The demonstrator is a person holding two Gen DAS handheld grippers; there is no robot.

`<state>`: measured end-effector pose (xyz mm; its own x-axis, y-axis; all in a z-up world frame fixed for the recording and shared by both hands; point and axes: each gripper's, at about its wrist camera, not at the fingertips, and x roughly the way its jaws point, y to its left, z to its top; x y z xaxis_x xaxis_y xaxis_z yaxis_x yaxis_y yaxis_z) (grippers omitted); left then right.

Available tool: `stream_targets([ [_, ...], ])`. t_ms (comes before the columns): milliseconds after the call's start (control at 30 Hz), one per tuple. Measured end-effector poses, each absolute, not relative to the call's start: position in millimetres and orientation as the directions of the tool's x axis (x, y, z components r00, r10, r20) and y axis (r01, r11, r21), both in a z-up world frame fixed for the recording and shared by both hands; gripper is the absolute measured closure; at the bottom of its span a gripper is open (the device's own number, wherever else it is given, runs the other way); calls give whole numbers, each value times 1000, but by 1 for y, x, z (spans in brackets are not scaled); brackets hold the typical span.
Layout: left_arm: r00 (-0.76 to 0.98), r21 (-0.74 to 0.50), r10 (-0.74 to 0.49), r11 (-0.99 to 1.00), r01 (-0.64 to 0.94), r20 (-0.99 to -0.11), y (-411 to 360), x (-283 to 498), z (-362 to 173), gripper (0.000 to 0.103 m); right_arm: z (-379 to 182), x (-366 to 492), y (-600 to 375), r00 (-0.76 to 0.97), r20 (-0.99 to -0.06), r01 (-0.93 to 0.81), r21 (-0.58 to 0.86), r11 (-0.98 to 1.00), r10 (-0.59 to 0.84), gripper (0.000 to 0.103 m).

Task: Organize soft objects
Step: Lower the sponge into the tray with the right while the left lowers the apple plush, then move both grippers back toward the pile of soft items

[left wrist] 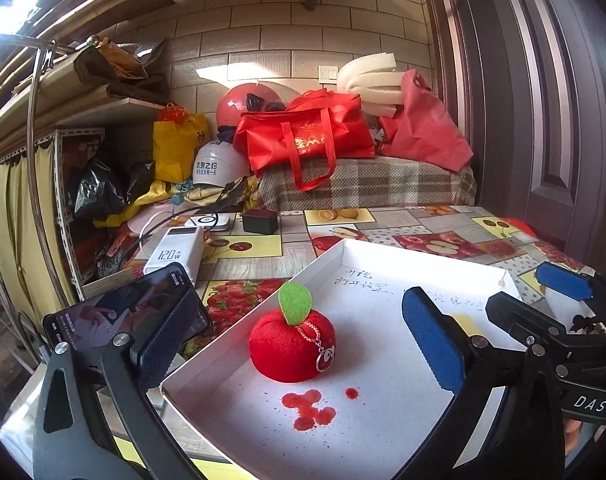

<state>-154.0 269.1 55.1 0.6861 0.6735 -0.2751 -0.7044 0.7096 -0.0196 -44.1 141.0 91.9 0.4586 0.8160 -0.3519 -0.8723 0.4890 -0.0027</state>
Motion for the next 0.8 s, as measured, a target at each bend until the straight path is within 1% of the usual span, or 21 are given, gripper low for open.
stream_targets([
  [133,687,-42,677,704,-709,-264,263,-162,56,0,93,-55,125,438,-336,-883,13,469,834,16],
  [267,723,-103,645,724,-682,-249,248,-175,57,0,99,-58,93,434,-291,-877,82,474,853,16],
  [367,778,-138,590,770,-623,-216,229,-181,62,0,120,-61,53,457,-185,-865,135,483,870,16],
  [433,803,-131,566,796,-591,-185,214,-183,67,0,130,-64,27,522,-121,-831,152,535,844,16],
  [500,823,-141,544,813,-565,-165,200,-185,67,0,130,-64,0,612,-56,-775,157,613,789,14],
  [533,836,-153,526,823,-547,-156,193,-187,65,0,130,-61,-9,641,-52,-753,146,641,765,13],
  [567,853,-161,495,839,-519,-168,190,-185,66,0,130,-55,-15,654,-68,-742,131,657,753,11],
  [633,878,-163,438,868,-469,-194,181,-179,66,0,129,-39,-29,685,-114,-710,119,694,720,10],
  [767,908,-125,344,916,-380,-242,161,-163,66,0,123,-3,-70,733,-169,-640,156,752,659,10],
  [800,916,-119,308,930,-347,-258,155,-158,65,0,122,5,-79,742,-182,-626,158,764,646,8],
])
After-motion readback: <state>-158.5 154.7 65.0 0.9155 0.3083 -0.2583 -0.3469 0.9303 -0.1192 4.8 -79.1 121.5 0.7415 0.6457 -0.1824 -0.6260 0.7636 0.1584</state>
